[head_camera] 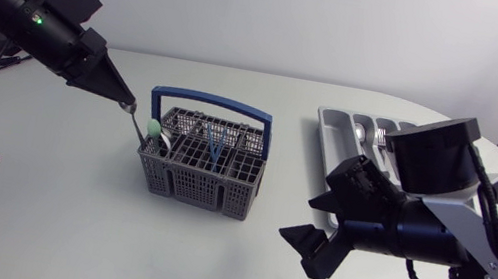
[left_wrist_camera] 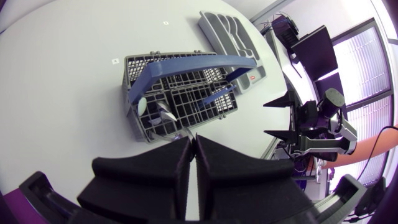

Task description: Unload the cutlery basket into the drawer organizer.

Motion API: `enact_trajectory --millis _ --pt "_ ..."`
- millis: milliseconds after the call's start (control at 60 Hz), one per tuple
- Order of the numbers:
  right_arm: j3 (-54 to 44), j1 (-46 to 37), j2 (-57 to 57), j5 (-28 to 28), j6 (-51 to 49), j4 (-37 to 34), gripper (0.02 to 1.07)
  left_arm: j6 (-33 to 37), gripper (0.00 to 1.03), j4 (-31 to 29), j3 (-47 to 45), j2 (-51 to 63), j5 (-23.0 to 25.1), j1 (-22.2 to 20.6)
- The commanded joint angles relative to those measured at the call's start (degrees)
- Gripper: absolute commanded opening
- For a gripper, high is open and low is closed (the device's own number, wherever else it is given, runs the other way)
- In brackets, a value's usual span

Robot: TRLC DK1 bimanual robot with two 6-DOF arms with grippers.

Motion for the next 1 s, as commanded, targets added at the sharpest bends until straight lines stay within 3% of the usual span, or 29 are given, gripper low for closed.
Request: enact_trajectory --millis 0,450,600,717,833,983 --pt "2.06 0.67 -0.19 0.46 -0.41 -0.85 0.95 1.46 0.04 -1.61 2.56 -1.99 0.57 -0.38" --pt "4.69 5.94 -4.58 3.53 -1.99 -1.73 0.95 1.46 0.04 -5.74 7.92 -5.94 1.62 -1.79" --pt "4.96 7.88 -6.43 3.53 -2.96 0.47 0.95 1.02 0.04 -5.74 6.16 -7.7 5.14 -6.1" --pt "5.13 9.46 -6.95 4.67 -4.01 3.02 0.95 1.11 0.04 -5.3 5.11 -6.91 11.2 -8.91" --pt "4.52 12.54 -7.75 8.72 -4.63 6.01 0.95 1.19 0.04 -2.66 3.52 -5.33 17.36 -11.11" --pt "3.55 16.58 -7.66 15.31 -6.65 10.05 0.94 -1.36 0.04 3.58 1.41 -2.16 20.17 -13.22"
